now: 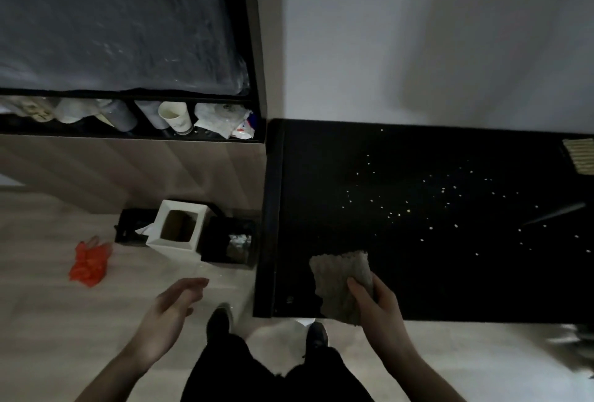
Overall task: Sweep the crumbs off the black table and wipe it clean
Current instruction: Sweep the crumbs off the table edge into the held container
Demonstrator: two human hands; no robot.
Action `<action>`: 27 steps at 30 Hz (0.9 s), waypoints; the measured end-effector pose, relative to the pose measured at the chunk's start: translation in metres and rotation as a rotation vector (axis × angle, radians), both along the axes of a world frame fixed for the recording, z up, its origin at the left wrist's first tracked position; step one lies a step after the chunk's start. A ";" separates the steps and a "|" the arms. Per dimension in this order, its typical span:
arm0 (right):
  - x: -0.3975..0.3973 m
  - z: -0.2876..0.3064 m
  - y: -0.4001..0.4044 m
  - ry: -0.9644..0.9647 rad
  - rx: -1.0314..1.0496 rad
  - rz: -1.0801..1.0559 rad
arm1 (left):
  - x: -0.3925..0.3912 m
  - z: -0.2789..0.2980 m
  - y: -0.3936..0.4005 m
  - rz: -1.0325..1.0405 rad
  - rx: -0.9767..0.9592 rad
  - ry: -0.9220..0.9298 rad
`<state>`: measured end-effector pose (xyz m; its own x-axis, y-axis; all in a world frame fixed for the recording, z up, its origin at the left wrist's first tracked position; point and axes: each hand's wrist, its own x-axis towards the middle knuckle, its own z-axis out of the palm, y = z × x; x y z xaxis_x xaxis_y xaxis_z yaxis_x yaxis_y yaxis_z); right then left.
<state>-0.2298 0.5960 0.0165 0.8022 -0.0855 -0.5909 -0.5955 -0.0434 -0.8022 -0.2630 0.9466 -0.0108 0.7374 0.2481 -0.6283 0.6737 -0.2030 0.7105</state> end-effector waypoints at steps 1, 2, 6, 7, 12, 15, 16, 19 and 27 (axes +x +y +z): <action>0.003 -0.001 0.010 -0.009 -0.004 -0.026 | 0.009 -0.006 0.010 -0.003 -0.012 0.010; 0.006 -0.003 0.020 -0.016 -0.012 -0.043 | 0.020 -0.015 0.021 0.004 -0.016 0.030; 0.025 -0.017 0.069 -0.024 -0.055 -0.142 | 0.072 -0.069 0.071 -0.005 -0.109 0.172; 0.032 -0.023 0.081 -0.033 -0.067 -0.163 | 0.084 -0.086 0.082 -0.031 -0.117 0.203; 0.084 -0.061 0.130 -0.112 -0.166 -0.223 | 0.138 -0.194 0.129 -0.194 0.022 0.359; 0.129 -0.084 0.146 -0.224 -0.294 -0.278 | 0.164 -0.259 0.143 -0.250 0.134 0.409; 0.145 -0.091 0.149 -0.267 -0.338 -0.289 | 0.170 -0.279 0.146 -0.299 0.168 0.424; 0.186 -0.115 0.153 -0.431 -0.466 -0.246 | 0.188 -0.338 0.154 -0.366 0.241 0.461; 0.226 -0.229 0.153 -0.458 -0.980 0.301 | 0.205 -0.512 0.178 -0.232 0.222 0.626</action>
